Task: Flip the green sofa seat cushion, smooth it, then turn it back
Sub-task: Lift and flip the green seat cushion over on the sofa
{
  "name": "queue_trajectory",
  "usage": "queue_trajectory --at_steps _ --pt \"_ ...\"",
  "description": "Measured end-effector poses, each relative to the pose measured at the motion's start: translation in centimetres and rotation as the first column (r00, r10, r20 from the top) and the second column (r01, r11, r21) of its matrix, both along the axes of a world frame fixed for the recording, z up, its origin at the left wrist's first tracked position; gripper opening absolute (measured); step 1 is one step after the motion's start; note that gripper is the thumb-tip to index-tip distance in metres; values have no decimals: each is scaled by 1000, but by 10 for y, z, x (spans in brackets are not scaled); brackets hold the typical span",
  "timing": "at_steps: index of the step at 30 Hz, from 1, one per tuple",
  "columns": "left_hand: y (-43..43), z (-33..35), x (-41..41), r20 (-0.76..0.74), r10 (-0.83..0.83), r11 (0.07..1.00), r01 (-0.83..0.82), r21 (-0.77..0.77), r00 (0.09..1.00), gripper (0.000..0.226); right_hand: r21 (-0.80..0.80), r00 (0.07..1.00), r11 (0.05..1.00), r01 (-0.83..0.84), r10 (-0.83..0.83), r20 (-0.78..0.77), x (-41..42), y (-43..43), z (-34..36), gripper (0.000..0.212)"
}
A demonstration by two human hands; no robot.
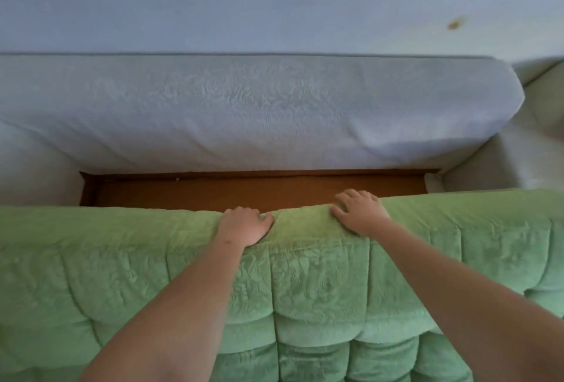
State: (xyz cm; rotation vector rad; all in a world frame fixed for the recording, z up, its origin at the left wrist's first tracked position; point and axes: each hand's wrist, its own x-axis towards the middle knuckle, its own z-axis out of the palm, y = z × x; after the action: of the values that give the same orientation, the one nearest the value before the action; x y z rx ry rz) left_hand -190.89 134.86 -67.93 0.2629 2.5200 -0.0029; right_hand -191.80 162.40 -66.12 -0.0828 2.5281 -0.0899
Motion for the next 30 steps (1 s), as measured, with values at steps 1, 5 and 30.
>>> queue_trajectory --at_steps 1,5,30 --pt "1 2 3 -7 -2 1000 2 5 1000 69 21 998 999 24 -25 58 0 20 -4 63" --pt "1 5 3 24 12 1000 -12 25 1000 69 17 996 1000 8 -9 88 1 46 -8 70" --pt "-53 193 115 48 50 991 -56 122 998 65 -15 910 919 -394 388 -147 79 -12 201 60"
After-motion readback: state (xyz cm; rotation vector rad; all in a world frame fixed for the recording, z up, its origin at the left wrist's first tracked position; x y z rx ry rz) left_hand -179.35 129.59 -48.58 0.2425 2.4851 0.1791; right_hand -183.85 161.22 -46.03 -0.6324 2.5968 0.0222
